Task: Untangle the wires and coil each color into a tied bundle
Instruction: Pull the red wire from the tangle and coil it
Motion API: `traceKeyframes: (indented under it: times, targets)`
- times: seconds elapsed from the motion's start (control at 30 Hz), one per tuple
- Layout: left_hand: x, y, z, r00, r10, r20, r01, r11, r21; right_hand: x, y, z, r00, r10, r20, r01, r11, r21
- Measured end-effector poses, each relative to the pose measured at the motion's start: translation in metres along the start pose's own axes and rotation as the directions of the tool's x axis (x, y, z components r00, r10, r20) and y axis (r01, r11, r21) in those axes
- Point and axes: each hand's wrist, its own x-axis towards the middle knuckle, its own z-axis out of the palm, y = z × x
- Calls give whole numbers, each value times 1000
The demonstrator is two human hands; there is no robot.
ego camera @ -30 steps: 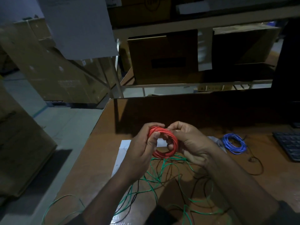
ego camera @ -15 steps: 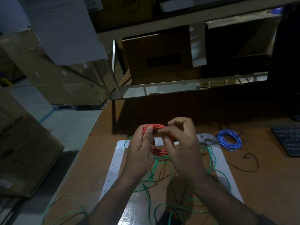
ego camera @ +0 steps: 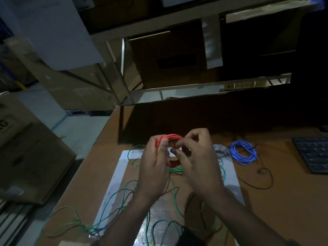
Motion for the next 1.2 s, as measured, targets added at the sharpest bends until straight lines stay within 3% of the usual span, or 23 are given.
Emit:
traceKeyframes:
  times: [0.1,0.2,0.47,0.6,0.73,0.9,0.97,1.1,1.2]
  targets:
    - [2,-5,-2,999,47,15,-49,994,100,6,8,-7,961,143,235,-200,950,241]
    - [1,-12,-4,997,60,45,-65,992,112,8,15,-17,908,146,394,-310,864,396]
    - [-11,-17,1,994,0,110,6,998,-63,-3,17,-11,925,267,271,-369,804,466]
    - [-13,-26,-2,969,-69,239,121,970,-211,-8,19,-9,907,295,301,-412,771,485]
    - [-3,-36,-19,886,-153,437,275,933,-231,-14,19,-11,893,303,333,-437,764,475]
    - [4,-28,-28,736,-167,657,251,967,-36,-25,19,-14,881,280,382,-423,829,367]
    - [3,-27,-25,750,-139,647,190,982,-9,-28,17,-16,870,332,364,-472,772,426]
    - [-1,-31,-14,795,-27,606,130,984,-126,-32,16,-24,819,431,379,-569,519,638]
    - [-5,-37,-9,762,14,648,136,974,-180,-39,15,-31,794,470,385,-574,374,728]
